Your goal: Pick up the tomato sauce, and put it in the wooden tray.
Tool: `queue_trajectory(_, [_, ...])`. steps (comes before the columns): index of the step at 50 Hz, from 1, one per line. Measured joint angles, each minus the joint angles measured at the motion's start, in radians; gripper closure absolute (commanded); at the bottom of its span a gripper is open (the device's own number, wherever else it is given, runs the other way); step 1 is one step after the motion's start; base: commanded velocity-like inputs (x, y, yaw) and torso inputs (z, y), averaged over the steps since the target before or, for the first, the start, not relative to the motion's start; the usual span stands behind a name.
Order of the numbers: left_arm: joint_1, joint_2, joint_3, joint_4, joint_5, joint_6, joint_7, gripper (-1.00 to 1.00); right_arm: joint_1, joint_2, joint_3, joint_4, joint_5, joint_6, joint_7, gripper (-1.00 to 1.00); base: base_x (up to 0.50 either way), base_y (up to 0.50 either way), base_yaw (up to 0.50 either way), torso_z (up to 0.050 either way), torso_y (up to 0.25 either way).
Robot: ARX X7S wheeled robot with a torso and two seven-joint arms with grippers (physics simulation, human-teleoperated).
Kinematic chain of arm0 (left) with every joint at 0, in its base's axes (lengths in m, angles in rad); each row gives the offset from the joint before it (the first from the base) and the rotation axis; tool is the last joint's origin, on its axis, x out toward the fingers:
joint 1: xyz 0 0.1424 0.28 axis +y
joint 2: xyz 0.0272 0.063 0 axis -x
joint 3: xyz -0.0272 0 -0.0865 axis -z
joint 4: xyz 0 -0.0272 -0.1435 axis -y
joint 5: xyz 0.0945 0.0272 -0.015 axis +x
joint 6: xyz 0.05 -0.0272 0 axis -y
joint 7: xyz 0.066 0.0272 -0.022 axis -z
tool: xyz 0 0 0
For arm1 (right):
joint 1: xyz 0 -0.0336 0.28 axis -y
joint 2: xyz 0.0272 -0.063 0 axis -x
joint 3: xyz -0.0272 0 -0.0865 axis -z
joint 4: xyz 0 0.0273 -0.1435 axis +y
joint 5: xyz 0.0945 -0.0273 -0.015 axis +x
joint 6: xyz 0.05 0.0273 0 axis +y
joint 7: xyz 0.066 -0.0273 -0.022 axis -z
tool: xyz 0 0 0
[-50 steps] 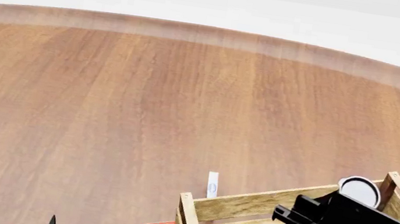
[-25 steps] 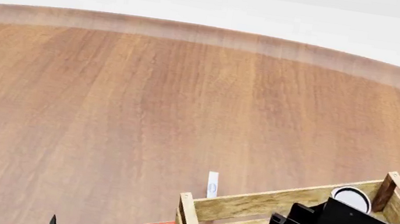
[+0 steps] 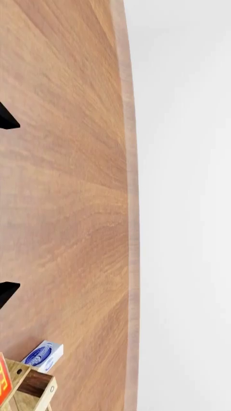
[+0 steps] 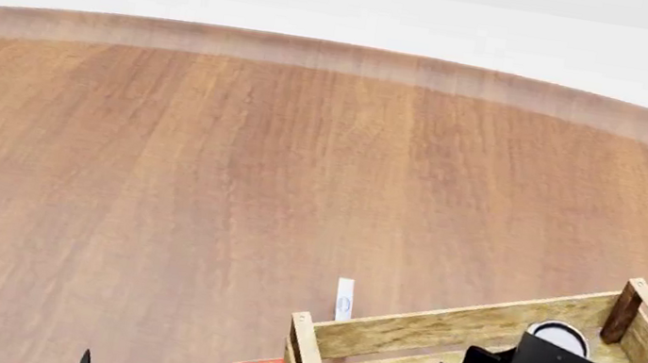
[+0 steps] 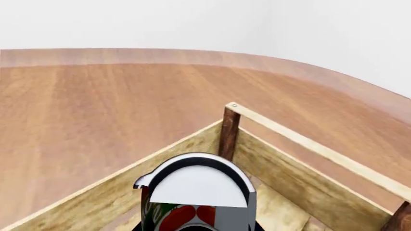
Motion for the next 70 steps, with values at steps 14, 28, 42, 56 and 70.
queue_trajectory(14, [-0.001, -0.002, 0.003, -0.001, -0.002, 0.002, -0.002, -1.00, 0.056, -0.020, 0.011, 0.139, 0.016, -0.022, -0.056, 1.00, 0.00, 0.00, 0.00, 0.000, 0.000])
queue_trajectory(28, [-0.002, -0.003, 0.005, -0.002, -0.004, 0.003, -0.004, -1.00, 0.083, -0.031, 0.020, 0.205, 0.019, -0.030, -0.084, 1.00, 0.00, 0.00, 0.00, 0.000, 0.001])
queue_trajectory(42, [-0.002, -0.005, 0.008, -0.002, -0.005, 0.004, -0.006, -1.00, 0.093, -0.035, 0.026, 0.228, 0.006, -0.035, -0.091, -1.00, 0.00, 0.00, 0.00, 0.001, 0.000])
queue_trajectory(56, [-0.003, -0.007, 0.011, -0.002, -0.007, 0.005, -0.008, -1.00, 0.094, -0.034, 0.028, 0.215, -0.023, -0.023, -0.090, -1.00, 0.00, 0.00, 0.00, 0.000, 0.000])
queue_trajectory(70, [-0.004, -0.008, 0.013, -0.003, -0.009, 0.006, -0.010, -1.00, 0.094, -0.034, 0.030, 0.212, -0.032, -0.018, -0.092, -1.00, 0.00, 0.00, 0.00, 0.000, 0.000])
